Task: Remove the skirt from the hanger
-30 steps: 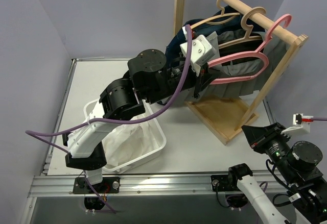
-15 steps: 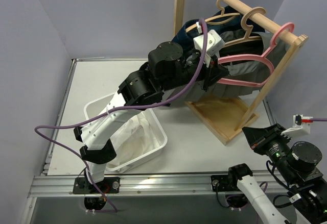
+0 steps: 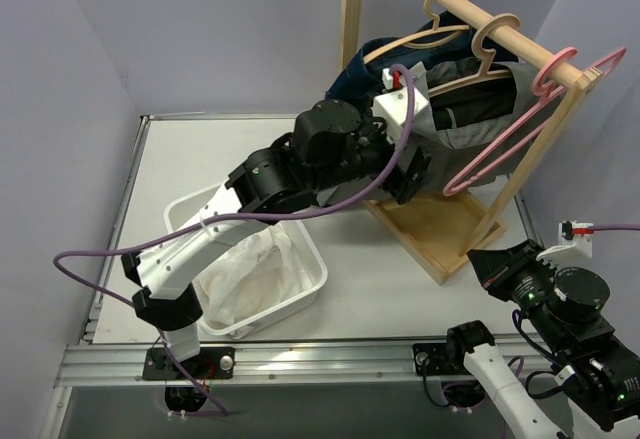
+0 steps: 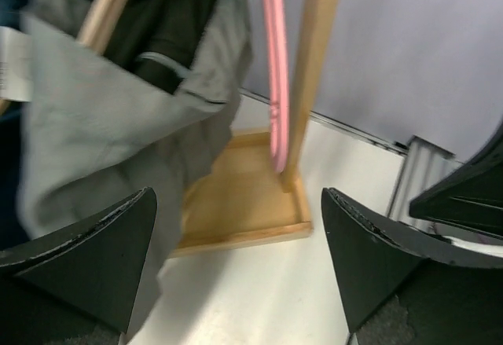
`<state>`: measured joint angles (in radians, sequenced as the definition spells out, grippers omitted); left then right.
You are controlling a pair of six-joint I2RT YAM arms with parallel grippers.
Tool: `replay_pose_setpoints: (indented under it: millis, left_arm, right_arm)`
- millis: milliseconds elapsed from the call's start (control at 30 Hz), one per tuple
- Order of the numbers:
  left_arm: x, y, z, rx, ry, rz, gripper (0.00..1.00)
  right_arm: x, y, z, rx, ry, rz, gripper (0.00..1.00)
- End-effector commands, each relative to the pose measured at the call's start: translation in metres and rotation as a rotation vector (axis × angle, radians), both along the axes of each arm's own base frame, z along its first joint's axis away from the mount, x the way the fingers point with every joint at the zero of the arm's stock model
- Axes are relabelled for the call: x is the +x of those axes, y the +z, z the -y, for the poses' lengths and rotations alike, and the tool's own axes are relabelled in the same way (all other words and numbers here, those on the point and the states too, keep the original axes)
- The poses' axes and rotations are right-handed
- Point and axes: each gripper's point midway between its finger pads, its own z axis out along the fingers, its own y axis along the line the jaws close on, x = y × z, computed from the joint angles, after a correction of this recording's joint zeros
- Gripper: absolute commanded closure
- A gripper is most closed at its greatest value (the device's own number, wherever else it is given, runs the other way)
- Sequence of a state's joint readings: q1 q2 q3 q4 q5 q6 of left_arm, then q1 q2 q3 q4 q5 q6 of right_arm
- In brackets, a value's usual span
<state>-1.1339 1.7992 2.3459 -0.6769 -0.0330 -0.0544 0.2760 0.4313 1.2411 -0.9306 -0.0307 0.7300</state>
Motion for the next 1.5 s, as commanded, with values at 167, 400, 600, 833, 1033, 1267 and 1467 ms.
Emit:
replay_pose_setpoints:
  millis: [167, 400, 600, 833, 1033, 1267, 1467]
  left_arm:
    - [0.043, 0.067, -0.078, -0.025, 0.179, 0.288, 0.06]
    - [0.046, 0.03, -0.057, 0.113, 0.022, 0.365, 0.06]
    - [0.071, 0.011, -0.049, 0.108, -0.04, 0.347, 0.05]
    - [0.095, -0.001, -0.039, 0.119, -0.006, 0.357, 0.04]
    - [0.107, -0.017, -0.019, 0.111, -0.052, 0.327, 0.05]
    - [0.12, -0.052, 0.002, 0.154, -0.071, 0.252, 0.05]
    - [0.121, -0.056, 0.017, 0.098, -0.087, 0.195, 0.5]
  right_arm:
    - [0.005, 0.008, 0.001, -0.009, -0.004, 0.031, 1.0]
    - [0.007, 0.005, -0.002, 0.013, -0.003, 0.028, 1.0]
    - [0.007, 0.007, -0.004, 0.023, 0.004, 0.026, 1.0]
    - [0.005, 0.004, -0.002, 0.016, -0.003, 0.023, 1.0]
    - [0.007, -0.003, -0.005, 0.022, 0.007, 0.004, 1.0]
    - [0.007, 0.0, -0.002, 0.013, -0.003, 0.005, 1.0]
    - [0.007, -0.001, 0.0, 0.001, -0.011, 0.004, 1.0]
